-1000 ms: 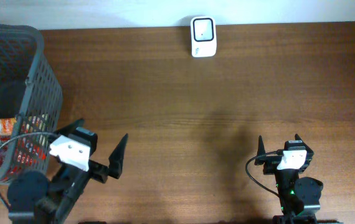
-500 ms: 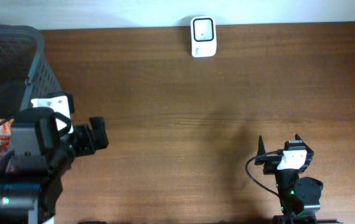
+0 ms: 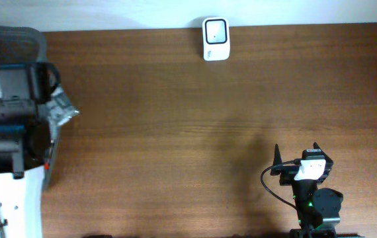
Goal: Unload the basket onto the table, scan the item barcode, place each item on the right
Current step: 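Move the left gripper over the basket and reach down inside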
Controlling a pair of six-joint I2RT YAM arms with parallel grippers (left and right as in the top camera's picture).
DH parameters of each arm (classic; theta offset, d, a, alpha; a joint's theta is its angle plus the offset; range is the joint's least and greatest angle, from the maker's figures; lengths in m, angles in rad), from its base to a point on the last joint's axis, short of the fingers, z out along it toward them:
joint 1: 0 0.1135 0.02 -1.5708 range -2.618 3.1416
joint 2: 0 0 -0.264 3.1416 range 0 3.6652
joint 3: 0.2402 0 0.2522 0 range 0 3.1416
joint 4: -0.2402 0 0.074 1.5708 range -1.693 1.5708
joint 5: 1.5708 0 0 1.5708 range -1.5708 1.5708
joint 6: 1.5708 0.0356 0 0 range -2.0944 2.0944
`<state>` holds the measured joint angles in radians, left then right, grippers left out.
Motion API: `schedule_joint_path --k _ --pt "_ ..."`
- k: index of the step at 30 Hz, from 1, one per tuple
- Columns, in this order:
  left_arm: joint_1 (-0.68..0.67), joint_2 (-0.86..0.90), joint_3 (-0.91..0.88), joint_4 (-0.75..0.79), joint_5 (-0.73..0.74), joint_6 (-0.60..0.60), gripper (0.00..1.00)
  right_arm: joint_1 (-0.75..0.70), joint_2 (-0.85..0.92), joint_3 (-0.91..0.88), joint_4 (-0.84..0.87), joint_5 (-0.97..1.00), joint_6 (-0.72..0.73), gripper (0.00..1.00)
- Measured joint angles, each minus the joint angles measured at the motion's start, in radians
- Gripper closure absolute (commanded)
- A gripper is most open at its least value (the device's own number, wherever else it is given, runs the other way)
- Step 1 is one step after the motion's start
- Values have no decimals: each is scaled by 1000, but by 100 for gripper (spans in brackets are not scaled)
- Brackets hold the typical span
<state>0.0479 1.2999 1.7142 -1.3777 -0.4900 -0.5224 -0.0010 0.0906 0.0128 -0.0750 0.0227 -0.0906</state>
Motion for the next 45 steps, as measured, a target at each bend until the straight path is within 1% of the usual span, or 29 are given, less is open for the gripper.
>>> schedule_joint_path --k 1,4,8,11,16,18,20,23,27,32,34,36,38,40,45 --pt "56 0 1 13 -20 -32 1 0 0 0 0 0 0 2" --pt "142 0 1 59 -24 -69 1 0 0 0 0 0 1 1" --pt "181 0 1 135 -23 -82 1 0 0 0 0 0 0 2" --pt "185 8 1 154 -16 -88 1 0 0 0 0 0 0 2" --pt "185 149 8 163 -1 -89 1 0 0 0 0 0 0 2" --pt "208 157 8 216 0 -89 1 0 0 0 0 0 0 2" --pt "299 157 9 248 14 -89 1 0 0 0 0 0 -1 2" --pt "466 162 9 259 79 -89 1 0 0 0 0 0 0 2" --pt "543 212 11 235 121 -89 1 0 0 0 0 0 0 2" --pt "555 234 11 288 233 39 1 0 0 0 0 0 0 2" --pt "583 247 11 350 352 145 1 0 0 0 0 0 0 2" --pt "608 323 12 383 446 225 1 0 0 0 0 0 1 2" --pt "623 403 12 423 479 251 1 0 0 0 0 0 0 2" --pt "635 494 13 429 486 255 1 0 0 0 0 0 0 1" --pt "636 611 13 434 472 262 1 0 0 0 0 0 1 2"
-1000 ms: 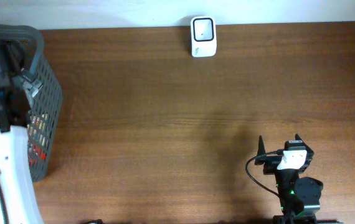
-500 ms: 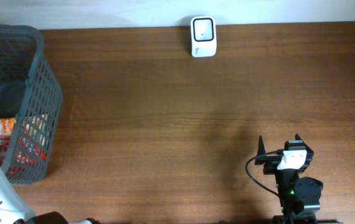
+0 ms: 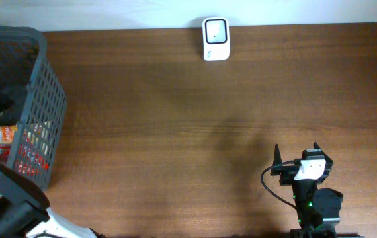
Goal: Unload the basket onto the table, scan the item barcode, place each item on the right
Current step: 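Move the left gripper over the basket and reach down inside, then grasp the orange snack box and place it on the table center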
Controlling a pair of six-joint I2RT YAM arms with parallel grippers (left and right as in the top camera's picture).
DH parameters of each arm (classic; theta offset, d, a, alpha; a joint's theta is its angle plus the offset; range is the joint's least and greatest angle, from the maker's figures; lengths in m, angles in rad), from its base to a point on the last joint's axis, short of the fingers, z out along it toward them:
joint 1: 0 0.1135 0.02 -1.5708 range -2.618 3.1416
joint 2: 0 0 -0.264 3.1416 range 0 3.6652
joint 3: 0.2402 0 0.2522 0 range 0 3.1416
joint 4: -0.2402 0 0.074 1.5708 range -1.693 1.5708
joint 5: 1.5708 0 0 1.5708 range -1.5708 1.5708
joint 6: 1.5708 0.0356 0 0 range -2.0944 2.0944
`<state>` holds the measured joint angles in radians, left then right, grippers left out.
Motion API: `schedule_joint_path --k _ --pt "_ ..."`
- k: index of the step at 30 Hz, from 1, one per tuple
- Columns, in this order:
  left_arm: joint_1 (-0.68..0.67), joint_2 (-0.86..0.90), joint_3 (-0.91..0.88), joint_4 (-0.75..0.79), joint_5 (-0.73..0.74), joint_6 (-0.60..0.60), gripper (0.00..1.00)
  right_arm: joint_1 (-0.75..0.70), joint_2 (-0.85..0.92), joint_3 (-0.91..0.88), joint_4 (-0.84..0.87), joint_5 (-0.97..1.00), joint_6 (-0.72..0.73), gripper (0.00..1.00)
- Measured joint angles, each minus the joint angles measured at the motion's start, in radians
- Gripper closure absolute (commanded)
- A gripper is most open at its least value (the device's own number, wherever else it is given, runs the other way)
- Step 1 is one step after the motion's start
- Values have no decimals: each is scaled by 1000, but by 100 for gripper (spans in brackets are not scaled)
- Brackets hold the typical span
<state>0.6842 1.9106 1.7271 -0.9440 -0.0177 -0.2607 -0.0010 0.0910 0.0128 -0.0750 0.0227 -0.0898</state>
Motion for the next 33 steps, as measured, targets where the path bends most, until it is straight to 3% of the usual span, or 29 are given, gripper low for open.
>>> schedule_joint_path --k 4,8,10,12,15,16,19,23,27,30,33 --pt "0 75 0 6 -17 0 1 0 0 0 0 0 -1 2" --pt "0 93 0 -37 -17 0 10 0 0 0 0 0 0 2" --pt "0 148 1 -67 -20 -1 41 0 0 0 0 0 0 2" --pt "0 160 1 -89 -21 -13 55 0 0 0 0 0 0 2" --pt "0 160 1 -88 -23 -26 96 0 0 0 0 0 -1 2" --pt "0 160 1 -88 -23 -27 100 0 0 0 0 0 0 2" --pt "0 168 89 -168 -2 -30 100 0 0 0 0 0 -1 1" --pt "0 152 412 -307 119 -30 100 0 0 0 0 0 -1 2" --pt "-21 -46 463 -286 313 -31 100 0 0 0 0 0 -1 2" --pt "-207 -277 477 -315 379 -25 100 0 0 0 0 0 0 2" --pt "-544 -315 473 -430 407 7 100 0 0 0 0 2 -1 2"
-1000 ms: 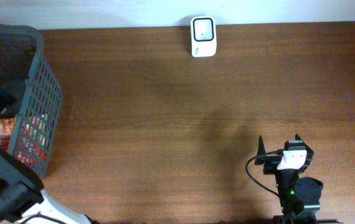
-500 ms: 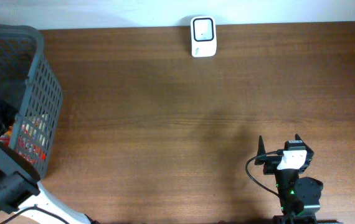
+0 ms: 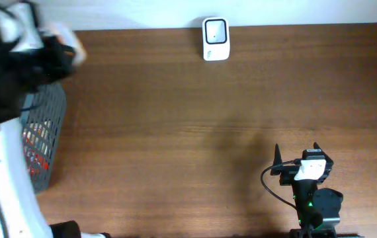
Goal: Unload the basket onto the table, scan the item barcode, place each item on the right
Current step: 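Grasp the orange snack box and place it on the table center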
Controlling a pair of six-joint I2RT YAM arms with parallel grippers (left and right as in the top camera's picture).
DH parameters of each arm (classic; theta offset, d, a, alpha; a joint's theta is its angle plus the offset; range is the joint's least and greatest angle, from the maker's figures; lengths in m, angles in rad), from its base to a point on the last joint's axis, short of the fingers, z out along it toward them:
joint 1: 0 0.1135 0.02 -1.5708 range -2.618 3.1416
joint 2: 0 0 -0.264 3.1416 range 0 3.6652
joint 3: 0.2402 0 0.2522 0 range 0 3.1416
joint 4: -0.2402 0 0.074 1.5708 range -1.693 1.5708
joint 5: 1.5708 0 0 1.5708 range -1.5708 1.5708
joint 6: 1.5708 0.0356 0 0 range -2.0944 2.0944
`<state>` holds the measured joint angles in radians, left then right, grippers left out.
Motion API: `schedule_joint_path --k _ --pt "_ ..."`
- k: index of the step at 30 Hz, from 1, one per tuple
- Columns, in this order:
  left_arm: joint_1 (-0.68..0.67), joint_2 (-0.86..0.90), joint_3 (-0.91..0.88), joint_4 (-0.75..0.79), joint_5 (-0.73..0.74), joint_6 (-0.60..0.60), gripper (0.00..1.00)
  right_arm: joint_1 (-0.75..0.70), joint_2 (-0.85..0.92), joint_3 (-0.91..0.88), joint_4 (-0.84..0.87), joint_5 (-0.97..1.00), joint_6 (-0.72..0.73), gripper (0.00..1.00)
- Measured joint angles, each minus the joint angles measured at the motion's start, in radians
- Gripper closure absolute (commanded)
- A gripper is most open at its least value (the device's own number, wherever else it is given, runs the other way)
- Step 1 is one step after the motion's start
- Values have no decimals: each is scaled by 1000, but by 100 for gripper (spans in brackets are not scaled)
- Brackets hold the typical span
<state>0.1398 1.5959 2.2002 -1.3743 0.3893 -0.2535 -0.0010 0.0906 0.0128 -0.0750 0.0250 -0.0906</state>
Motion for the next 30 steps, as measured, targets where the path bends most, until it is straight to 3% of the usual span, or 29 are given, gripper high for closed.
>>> schedule_joint_path --k 3,7,8,9,10,12,15,16,19,20,22,27,30 --pt "-285 85 -158 34 -78 5 100 0 2 0 0 2 0 2" --pt "-521 301 -397 131 -182 7 100 0 2 0 0 1 0 2" --pt "-554 363 -444 162 -196 3 96 0 2 0 0 2 0 2" --pt "-587 430 -465 179 -206 3 78 0 2 0 0 1 0 2" --pt "-612 472 -467 187 -206 1 52 0 2 0 0 1 0 2" --pt "-660 547 -471 195 -206 -3 18 0 2 0 0 1 0 2" --pt "-663 557 -400 112 -208 11 11 0 2 0 0 1 0 2" --pt "-652 567 -291 3 -215 11 10 0 2 0 0 2 0 2" --pt "-555 563 161 -262 -304 18 6 0 2 0 0 1 1 2" --pt "-485 550 398 -300 -373 22 1 0 1 0 0 2 0 2" --pt "-386 518 543 -308 -398 23 1 0 2 0 0 2 0 2" --pt "177 371 593 -311 -433 -20 1 0 2 0 0 1 0 2" --pt "472 372 441 -292 -443 -88 1 0 2 0 0 2 0 2"
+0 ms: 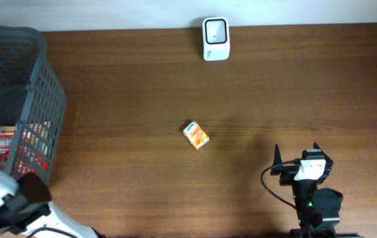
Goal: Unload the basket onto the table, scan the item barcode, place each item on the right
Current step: 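Grasp the orange snack box and place it on the table center, then grasp the red candy bag in the basket and drop it beside the box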
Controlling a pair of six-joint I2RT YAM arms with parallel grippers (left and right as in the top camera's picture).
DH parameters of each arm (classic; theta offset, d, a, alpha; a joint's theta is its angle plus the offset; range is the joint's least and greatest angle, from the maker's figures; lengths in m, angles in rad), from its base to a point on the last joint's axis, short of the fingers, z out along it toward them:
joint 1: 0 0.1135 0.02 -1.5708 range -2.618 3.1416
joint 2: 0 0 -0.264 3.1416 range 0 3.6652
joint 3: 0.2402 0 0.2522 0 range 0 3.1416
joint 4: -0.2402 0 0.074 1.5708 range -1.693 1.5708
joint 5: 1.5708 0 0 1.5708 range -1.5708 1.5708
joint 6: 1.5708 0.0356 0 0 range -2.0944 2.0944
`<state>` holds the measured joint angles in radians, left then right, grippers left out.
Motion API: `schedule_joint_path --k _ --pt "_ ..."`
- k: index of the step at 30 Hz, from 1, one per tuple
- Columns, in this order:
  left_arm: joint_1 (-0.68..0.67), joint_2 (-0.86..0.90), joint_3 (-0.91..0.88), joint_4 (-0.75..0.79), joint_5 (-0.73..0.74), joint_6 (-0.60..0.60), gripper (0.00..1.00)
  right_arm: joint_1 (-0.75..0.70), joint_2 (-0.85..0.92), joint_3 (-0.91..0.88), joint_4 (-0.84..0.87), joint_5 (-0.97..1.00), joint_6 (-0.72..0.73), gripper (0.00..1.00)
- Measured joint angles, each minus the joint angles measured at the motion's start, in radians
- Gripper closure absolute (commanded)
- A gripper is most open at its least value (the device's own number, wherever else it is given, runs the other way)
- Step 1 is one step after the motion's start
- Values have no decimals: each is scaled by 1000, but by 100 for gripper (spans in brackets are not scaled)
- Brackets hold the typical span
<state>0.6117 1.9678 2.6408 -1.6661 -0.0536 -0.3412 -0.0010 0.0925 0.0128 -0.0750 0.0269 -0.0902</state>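
Observation:
A small orange box (196, 135) lies alone on the brown table (129, 165), near its middle. The white barcode scanner (215, 30) stands at the far edge, well beyond the box. My right gripper (296, 153) rests at the near right, open and empty, to the right of the box. Only a white link of my left arm (0, 192) shows in the lower left corner. Its gripper is out of view.
A grey mesh basket (36, 79) with several packaged goods sits at the left edge of the table. The right arm's base (315, 205) stands at the near edge.
The orange box now lies on the middle of the table, where nothing lay before. My left arm was blurred over the basket's far end and is now low in the near left corner.
My left arm first hung over the basket with a crinkled packet beside it. Then it was down at the near left corner, then blurred above the basket's far end. Now it is back at the corner and an orange box lies mid-table. The right arm never moved.

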Motion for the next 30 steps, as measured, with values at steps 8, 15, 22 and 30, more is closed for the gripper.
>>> schedule_joint_path --k 8,15,22,30 --pt "97 7 -489 283 42 -45 0 0 0 0 0 0 0 2" --pt "94 7 -496 269 49 -45 0 0 0 0 0 0 0 2" --pt "95 10 -632 320 -34 -65 0 0 0 0 0 0 0 2" --pt "96 11 -785 399 -166 -127 5 0 0 0 0 0 0 1"
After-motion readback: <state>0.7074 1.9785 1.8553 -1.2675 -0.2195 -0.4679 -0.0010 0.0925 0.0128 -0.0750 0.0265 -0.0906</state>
